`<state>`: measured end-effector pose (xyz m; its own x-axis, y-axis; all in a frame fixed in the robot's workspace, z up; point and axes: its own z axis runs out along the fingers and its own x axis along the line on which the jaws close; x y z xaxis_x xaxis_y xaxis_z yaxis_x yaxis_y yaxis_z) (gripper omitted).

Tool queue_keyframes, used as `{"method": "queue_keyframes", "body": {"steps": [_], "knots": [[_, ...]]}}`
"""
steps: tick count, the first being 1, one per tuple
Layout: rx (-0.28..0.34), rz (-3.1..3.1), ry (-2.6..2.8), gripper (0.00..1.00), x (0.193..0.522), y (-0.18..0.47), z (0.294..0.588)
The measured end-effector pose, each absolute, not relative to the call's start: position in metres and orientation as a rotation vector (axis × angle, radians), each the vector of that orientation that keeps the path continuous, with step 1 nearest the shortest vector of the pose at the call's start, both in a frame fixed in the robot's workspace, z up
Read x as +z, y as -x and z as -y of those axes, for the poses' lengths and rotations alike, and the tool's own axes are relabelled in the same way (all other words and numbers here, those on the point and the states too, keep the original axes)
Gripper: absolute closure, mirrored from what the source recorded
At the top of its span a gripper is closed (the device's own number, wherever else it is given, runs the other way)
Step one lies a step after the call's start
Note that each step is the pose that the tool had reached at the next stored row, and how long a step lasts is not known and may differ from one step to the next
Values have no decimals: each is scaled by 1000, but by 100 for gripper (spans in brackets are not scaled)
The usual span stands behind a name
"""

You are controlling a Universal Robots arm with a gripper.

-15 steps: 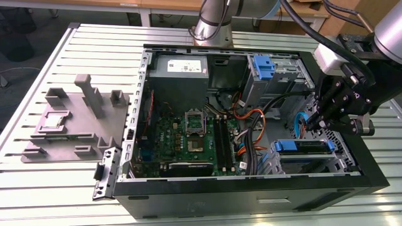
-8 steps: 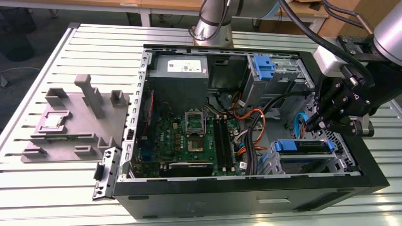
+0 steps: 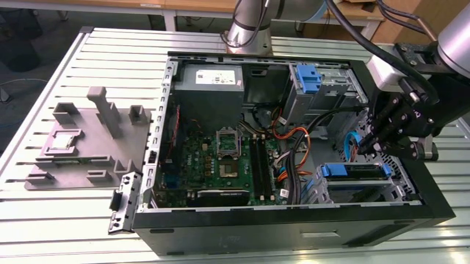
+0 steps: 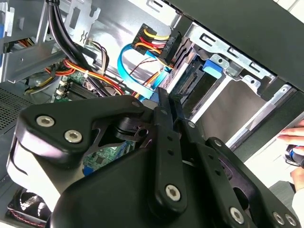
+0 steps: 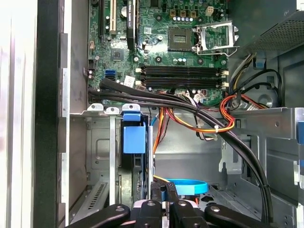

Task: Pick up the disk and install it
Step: 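Insert the first disk wire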

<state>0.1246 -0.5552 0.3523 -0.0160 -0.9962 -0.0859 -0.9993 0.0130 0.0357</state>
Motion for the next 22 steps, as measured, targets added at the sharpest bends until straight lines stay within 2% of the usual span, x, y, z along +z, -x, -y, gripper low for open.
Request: {"method": "queue_keyframes", "body": {"steps": [7, 22], "knots": [[110, -2196, 2172, 84, 351, -123, 556], [107, -2195, 2171, 84, 350, -121, 569]]}}
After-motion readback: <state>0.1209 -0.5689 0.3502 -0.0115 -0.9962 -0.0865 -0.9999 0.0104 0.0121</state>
